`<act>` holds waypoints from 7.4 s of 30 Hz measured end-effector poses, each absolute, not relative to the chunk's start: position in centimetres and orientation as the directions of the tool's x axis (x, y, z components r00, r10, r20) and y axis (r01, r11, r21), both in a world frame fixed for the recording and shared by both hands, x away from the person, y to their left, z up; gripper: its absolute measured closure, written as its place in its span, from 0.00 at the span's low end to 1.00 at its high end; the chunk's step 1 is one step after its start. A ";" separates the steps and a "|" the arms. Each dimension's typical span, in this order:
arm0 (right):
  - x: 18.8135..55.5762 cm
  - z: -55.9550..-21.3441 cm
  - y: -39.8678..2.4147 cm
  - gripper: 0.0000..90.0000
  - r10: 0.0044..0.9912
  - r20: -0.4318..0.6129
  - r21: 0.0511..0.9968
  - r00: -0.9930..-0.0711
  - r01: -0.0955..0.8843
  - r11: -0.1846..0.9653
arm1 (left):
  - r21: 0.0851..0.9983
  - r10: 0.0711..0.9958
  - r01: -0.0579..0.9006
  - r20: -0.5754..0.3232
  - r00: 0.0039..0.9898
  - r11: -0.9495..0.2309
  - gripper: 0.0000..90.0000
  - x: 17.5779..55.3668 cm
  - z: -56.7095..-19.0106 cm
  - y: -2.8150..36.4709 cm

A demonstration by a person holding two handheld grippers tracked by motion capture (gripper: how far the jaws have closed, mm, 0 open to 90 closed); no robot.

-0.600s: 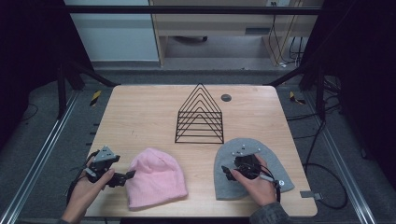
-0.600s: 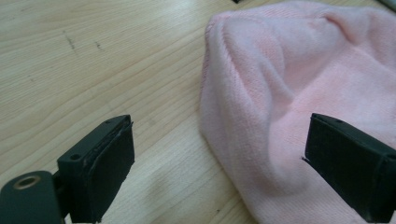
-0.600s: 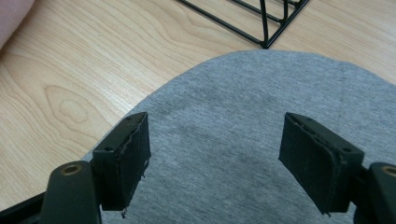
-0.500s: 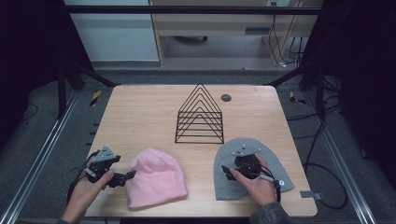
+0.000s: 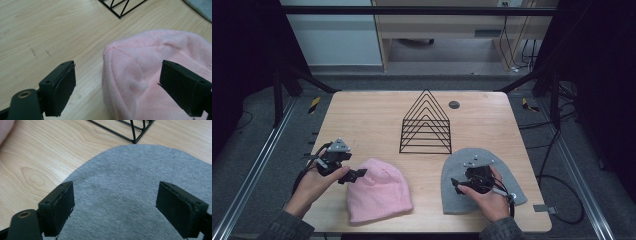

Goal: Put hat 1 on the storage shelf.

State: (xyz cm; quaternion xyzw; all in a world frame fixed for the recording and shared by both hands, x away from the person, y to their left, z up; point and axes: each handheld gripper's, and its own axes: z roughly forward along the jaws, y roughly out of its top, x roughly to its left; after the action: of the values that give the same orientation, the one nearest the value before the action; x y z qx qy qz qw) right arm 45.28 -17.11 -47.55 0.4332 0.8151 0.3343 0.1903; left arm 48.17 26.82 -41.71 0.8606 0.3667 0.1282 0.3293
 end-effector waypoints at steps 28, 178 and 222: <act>45.2 -47.9 -16.6 0.18 0.810 -0.044 0.672 -0.585 0.582 0.457 | 0.609 0.724 0.634 -0.137 0.676 -0.477 0.51 51.0 -45.7 25.6; 59.0 -31.6 -11.5 0.90 0.680 -0.042 0.883 -0.732 0.291 0.368 | 0.933 0.645 0.120 0.139 0.752 -0.341 0.81 59.8 -21.5 15.2; 57.7 -35.7 -15.8 0.91 0.714 -0.045 0.880 -0.698 0.311 0.359 | 0.919 0.605 0.151 0.111 0.788 -0.365 0.77 60.6 -25.3 11.8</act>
State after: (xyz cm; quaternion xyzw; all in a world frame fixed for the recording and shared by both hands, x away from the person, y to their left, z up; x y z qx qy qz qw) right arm 57.75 -15.84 -35.74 0.3223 0.7953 0.4654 0.2167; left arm 60.56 11.76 -25.27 0.7957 0.2376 0.2224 0.5109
